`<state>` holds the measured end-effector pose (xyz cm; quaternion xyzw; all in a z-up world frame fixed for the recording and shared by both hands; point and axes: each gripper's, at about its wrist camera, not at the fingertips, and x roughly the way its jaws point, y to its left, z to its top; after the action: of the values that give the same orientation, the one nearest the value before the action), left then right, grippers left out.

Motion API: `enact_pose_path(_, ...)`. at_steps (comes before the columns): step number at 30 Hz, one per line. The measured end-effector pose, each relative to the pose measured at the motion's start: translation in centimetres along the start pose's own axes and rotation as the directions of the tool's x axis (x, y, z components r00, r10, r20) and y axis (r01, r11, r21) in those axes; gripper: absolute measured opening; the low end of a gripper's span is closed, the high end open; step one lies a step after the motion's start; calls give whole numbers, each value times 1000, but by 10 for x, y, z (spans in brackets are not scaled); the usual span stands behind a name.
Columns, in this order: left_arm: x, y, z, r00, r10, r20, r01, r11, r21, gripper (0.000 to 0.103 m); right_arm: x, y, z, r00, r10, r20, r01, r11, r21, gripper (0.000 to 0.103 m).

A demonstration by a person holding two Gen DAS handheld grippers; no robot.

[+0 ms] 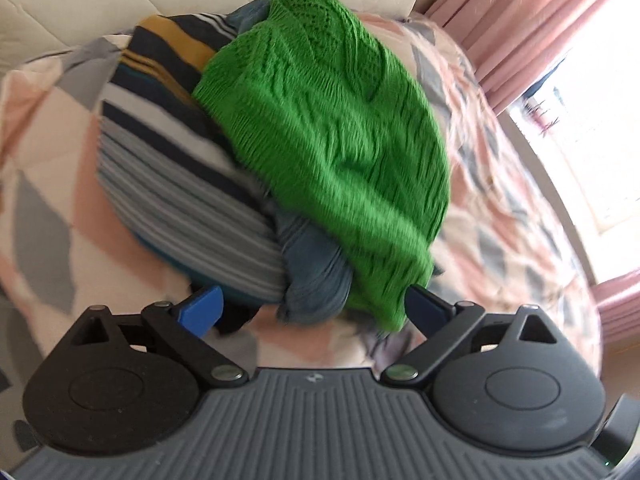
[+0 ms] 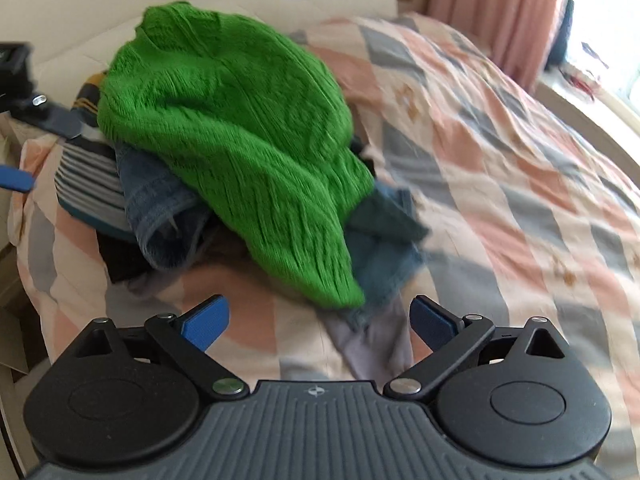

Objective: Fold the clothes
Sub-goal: 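Close both grippers on the green vest and lift it off the pile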

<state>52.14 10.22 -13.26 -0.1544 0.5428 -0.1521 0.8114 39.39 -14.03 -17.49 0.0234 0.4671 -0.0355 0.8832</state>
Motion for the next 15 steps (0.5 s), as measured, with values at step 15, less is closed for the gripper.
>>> enact_pose_path(15,62,60,94,988,-119,94,143,939,-312,91,69,-55,150,949,256,185,-271,961,60,96)
